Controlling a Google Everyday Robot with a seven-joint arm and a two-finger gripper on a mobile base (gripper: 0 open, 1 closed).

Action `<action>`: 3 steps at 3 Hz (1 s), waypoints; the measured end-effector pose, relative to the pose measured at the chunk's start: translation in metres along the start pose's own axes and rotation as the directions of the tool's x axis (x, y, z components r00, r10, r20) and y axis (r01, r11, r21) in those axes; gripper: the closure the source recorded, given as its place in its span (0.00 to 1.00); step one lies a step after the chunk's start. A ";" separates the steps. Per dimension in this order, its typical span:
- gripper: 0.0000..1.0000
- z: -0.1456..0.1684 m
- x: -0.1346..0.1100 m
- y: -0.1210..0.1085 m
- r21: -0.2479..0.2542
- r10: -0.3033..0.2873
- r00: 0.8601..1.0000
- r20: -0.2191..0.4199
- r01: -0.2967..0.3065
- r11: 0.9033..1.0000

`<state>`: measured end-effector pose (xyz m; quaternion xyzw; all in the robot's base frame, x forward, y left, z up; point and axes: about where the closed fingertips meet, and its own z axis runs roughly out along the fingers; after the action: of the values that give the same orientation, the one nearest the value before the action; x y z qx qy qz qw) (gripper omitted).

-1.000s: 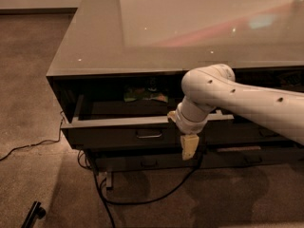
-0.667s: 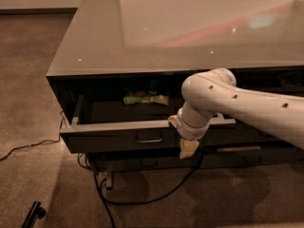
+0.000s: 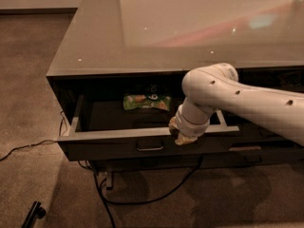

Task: Open top drawer

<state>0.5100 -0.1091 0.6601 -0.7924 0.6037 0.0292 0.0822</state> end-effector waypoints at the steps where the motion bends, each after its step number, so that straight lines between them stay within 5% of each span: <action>1: 1.00 -0.008 -0.001 -0.001 0.000 0.000 1.000 0.000 0.000 1.000; 3: 0.58 -0.013 -0.003 -0.002 0.000 0.000 1.000 0.000 0.000 1.000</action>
Offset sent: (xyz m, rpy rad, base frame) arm 0.0002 0.0001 0.0075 0.0000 0.0000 0.0000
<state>0.5101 -0.1083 0.6732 -0.7924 0.6037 0.0293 0.0822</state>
